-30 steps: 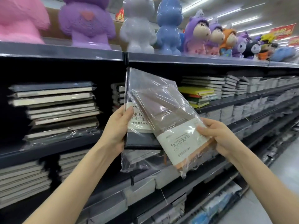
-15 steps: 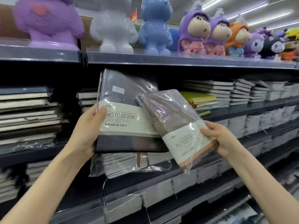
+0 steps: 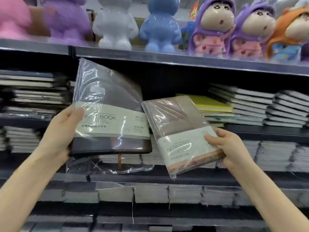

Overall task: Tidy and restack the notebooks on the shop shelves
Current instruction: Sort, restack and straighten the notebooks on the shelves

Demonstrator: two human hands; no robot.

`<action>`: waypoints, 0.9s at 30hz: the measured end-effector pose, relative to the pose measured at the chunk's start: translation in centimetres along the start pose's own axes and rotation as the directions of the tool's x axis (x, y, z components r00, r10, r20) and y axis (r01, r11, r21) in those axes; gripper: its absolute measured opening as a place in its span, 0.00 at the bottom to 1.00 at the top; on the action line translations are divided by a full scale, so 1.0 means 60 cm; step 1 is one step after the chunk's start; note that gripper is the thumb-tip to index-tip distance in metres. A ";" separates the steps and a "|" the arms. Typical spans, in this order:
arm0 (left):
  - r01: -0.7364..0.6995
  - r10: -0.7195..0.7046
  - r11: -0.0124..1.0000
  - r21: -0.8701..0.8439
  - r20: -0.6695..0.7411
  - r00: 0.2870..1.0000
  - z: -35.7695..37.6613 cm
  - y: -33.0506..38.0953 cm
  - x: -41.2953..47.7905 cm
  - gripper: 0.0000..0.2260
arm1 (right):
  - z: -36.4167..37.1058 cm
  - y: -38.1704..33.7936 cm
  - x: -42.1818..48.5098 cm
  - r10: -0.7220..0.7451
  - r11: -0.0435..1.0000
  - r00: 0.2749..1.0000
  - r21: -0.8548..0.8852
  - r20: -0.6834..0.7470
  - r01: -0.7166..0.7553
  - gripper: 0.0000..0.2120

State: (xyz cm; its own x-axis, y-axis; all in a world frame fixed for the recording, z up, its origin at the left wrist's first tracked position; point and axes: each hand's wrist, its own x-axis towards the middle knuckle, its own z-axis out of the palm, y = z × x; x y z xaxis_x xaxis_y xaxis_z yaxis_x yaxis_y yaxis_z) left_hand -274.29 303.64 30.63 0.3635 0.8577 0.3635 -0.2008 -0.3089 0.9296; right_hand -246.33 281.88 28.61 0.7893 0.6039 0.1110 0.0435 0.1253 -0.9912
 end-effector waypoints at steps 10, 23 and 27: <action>0.053 -0.053 0.998 0.021 -0.022 0.998 0.044 0.029 -0.039 0.11 | -0.070 -0.073 0.066 -0.004 1.000 0.987 0.014 -0.162 0.006 0.08; 0.119 -0.119 0.993 0.007 0.040 0.992 0.156 0.025 -0.034 0.11 | -0.072 -0.091 0.202 -0.674 0.213 0.738 -0.967 -0.040 0.142 0.26; 0.151 -0.151 0.988 0.015 0.028 0.988 0.159 0.018 -0.030 0.11 | -0.049 -0.056 0.197 -0.615 -0.048 0.675 -0.874 0.408 0.483 0.32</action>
State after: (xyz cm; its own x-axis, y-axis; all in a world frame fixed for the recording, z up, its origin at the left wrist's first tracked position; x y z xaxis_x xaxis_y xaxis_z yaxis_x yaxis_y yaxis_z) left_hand -266.50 297.83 31.54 0.4148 0.8828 0.2205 -0.1300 -0.1824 0.9746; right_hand -235.33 286.26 33.05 0.2565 0.6514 0.7141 0.9148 -0.4021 0.0382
